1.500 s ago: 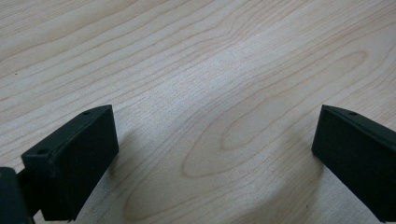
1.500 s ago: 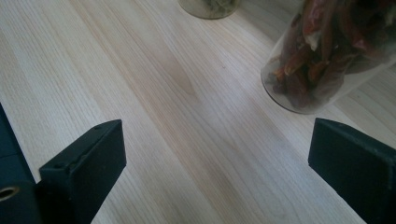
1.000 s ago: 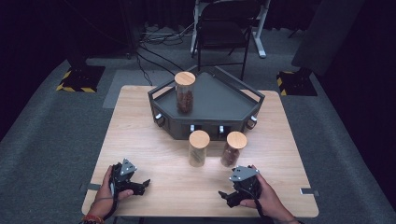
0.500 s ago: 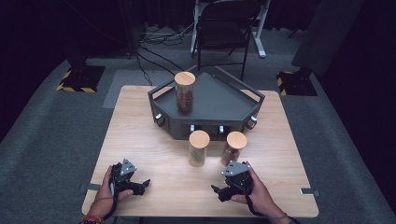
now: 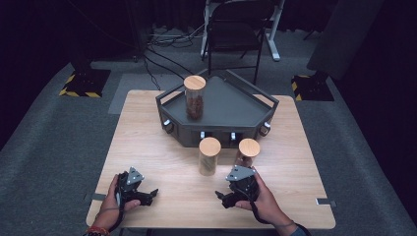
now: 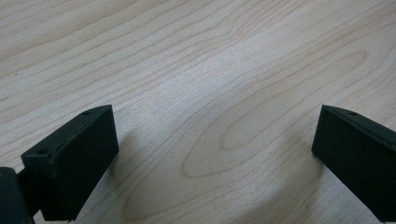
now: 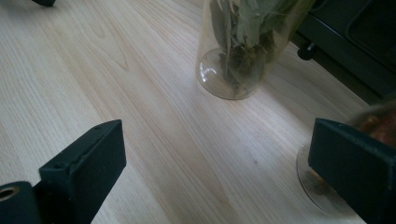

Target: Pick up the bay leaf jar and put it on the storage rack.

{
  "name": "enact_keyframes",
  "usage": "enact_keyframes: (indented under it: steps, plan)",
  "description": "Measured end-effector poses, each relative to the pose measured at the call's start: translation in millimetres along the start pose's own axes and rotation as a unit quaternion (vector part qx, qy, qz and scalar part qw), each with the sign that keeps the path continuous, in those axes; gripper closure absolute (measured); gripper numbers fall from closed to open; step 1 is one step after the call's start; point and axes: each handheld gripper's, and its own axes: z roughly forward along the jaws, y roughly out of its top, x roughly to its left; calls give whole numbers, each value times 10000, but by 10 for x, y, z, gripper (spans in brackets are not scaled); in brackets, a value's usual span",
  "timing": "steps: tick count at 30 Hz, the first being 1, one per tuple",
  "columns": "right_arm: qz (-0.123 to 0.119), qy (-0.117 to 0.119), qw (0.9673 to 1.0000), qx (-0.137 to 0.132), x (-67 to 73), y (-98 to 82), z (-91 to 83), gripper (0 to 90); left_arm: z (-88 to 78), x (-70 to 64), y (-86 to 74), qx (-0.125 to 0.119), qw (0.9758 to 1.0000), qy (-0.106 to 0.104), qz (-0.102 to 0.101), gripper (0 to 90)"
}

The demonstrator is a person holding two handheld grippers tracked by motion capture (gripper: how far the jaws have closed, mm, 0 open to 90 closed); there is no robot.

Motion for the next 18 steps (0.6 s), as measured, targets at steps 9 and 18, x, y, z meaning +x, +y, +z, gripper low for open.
enact_keyframes:
  steps: [9, 18]
  plan:
    - [82, -140, 9999, -30, 36, 94, 131, 43, 0, 0, 0, 0, 10000, 0, 0, 3]
    - [247, -284, 9992, -129, 20, 177, 197, 43, 0, 0, 0, 0, 10000, 1, 0, 3]
